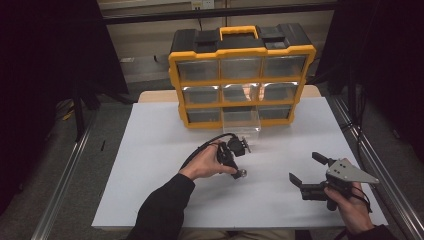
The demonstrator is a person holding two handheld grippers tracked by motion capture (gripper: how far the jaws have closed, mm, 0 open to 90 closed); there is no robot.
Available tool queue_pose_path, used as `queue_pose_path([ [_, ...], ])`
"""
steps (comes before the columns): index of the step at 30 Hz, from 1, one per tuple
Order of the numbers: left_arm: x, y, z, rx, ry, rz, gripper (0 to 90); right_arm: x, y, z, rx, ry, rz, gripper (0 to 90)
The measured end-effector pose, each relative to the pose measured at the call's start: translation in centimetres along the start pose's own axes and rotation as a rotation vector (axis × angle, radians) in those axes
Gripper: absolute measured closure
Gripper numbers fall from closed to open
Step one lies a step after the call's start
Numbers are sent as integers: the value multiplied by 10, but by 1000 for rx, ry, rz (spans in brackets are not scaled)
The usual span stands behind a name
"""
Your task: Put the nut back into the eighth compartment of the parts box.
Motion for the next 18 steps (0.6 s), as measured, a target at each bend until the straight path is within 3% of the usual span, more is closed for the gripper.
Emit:
queue_pose_path([
  [1, -1, 2, -2, -9, 10, 14, 631, 0, 0, 0, 0, 0, -1, 0],
  [2, -1, -1, 0, -17, -14, -38, 643, 0, 0, 0, 0, 0, -1, 0],
  [5, -1, -2, 0, -6, -26, -43, 649, 0, 0, 0, 0, -1, -3, 0],
  [6, -1, -2, 1, 6, -32, -34, 650, 0, 0, 0, 0, -1, -3, 0],
  [7, -2, -1, -1, -15, -22, -14, 652, 0, 0, 0, 0, -1, -2, 0],
  [8, -3, 1, -2, -7, -14, 9, 663, 0, 0, 0, 0, 0, -2, 0],
  [9, -2, -2, -1, -23, -39, -34, 668, 0, 0, 0, 0, 0, -1, 0],
  [10, -2, -3, 0, -11, -54, -55, 671, 0, 0, 0, 1, -1, -2, 0],
  [12, -4, 0, -3, -32, -21, -21, 675, 0, 0, 0, 2, -3, -2, 0],
  [18, -3, 1, -3, -23, -26, -9, 682, 0, 0, 0, 1, -2, 2, 0],
])
Point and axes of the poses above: each handheld gripper's, and its own axes: z roughly backward along the jaws, x roughly out of its underside, y roughly to its right, the point moved 6 cm from there along -z, roughly forward along the jaws
